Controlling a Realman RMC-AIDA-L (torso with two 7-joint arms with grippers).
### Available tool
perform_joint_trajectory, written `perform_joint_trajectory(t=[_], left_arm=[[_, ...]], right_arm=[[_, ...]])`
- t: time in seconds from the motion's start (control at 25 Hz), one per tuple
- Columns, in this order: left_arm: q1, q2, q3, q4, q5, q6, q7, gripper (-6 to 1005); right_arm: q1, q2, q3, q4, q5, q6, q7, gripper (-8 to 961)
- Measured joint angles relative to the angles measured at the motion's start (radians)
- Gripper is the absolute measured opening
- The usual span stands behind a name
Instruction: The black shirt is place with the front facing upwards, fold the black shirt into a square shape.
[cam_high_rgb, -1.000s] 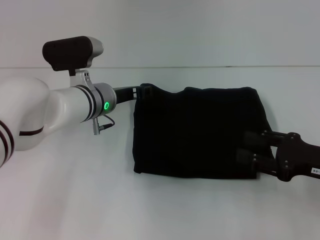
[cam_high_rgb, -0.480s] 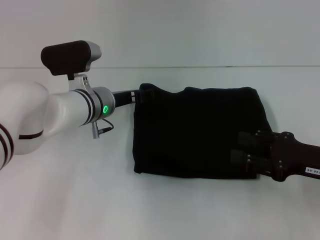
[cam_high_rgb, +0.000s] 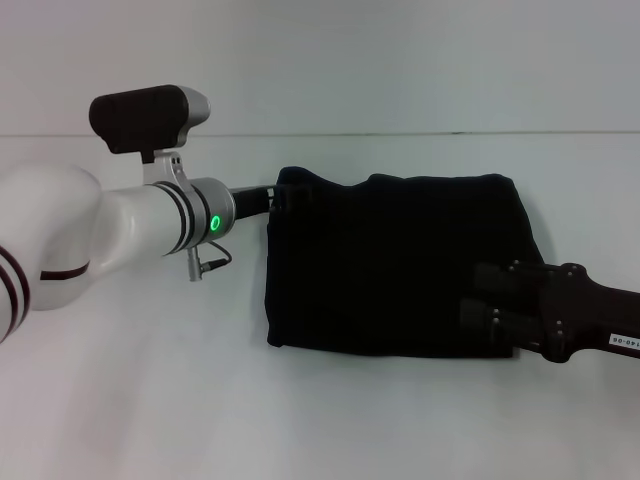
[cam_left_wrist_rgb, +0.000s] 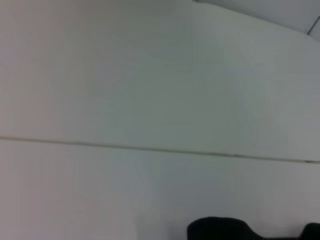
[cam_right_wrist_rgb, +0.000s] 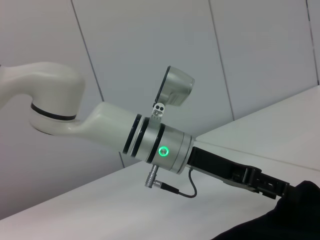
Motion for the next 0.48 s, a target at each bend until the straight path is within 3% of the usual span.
perform_joint_trajectory(t=[0.32,0.48], left_arm=[[0.003,0.002,0.001,0.003,-0.007,0.034,0.0,778],[0.003,0.004,0.001,0.003,-0.008,0.042,0.0,658]], right_arm=[[0.0,-0.001,0.0,0.0,0.0,0.0,0.0,598],[0.0,0.001,0.0,0.0,0.0,0.0,0.0,597]])
